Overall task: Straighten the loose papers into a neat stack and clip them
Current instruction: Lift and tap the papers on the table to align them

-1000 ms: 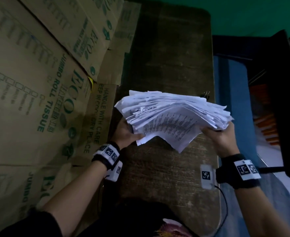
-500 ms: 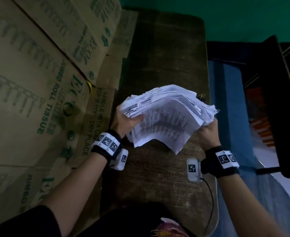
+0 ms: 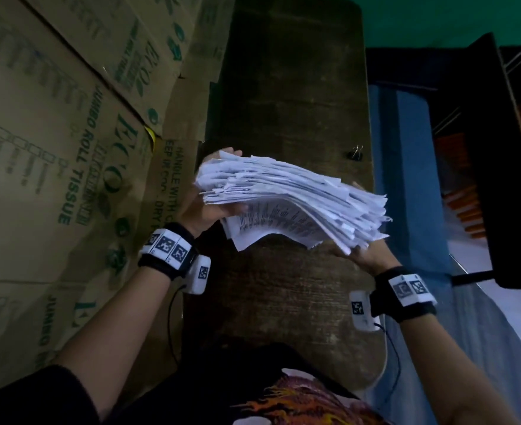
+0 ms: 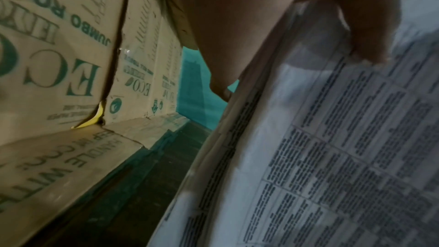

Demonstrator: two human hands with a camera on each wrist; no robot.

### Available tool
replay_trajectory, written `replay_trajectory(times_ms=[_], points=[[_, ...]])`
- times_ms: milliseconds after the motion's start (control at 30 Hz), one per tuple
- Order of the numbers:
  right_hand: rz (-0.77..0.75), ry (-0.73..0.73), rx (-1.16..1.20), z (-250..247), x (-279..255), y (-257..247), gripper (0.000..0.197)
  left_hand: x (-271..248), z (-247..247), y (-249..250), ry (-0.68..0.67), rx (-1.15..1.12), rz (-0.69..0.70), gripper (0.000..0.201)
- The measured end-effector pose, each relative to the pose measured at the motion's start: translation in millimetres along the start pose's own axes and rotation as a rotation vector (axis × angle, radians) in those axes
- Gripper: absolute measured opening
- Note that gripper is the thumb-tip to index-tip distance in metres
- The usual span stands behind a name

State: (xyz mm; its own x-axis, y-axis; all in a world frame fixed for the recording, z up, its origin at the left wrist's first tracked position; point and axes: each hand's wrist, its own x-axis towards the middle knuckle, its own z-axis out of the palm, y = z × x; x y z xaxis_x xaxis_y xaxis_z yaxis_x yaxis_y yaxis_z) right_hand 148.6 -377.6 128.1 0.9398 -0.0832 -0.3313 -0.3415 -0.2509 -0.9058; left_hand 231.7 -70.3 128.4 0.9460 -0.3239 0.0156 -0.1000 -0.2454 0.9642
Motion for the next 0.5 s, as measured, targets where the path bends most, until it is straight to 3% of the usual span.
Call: replay_trajectory(times_ms=[33, 100, 167, 200, 300, 333, 400, 500], points=[[0.053, 0.002, -0.028, 4, -3, -3, 0.036, 3, 2, -3, -0.056, 0.008, -0.01, 0.08], [0.083, 0.089, 0.037, 19, -4, -8, 0.042, 2, 5, 5, -0.063, -0.002, -0.071, 0.078], [-0.126, 0.198, 0.145, 25, -5, -18, 0.037, 1, 1, 3, -0.042, -0.118, -0.063, 0.083], [-0.23, 0.178, 0.165, 23, -3, -19, 0.041, 0, -4, 4, -0.013, -0.14, -0.08, 0.086], [-0.342, 0.098, 0.144, 12, -6, -27, 0.051, 1, -6, 2, 0.037, -0.168, -0.093, 0.094], [-0.372, 0.093, 0.059, 13, -6, -27, 0.051, 1, 1, 4, 0.041, -0.168, -0.131, 0.091], [-0.343, 0.129, 0.022, 21, -3, -32, 0.049, 1, 23, 5, 0.094, -0.143, -0.131, 0.063], [-0.263, 0.227, 0.219, 29, -1, -40, 0.037, 2, 44, 22, 0.391, -0.104, -0.059, 0.04]])
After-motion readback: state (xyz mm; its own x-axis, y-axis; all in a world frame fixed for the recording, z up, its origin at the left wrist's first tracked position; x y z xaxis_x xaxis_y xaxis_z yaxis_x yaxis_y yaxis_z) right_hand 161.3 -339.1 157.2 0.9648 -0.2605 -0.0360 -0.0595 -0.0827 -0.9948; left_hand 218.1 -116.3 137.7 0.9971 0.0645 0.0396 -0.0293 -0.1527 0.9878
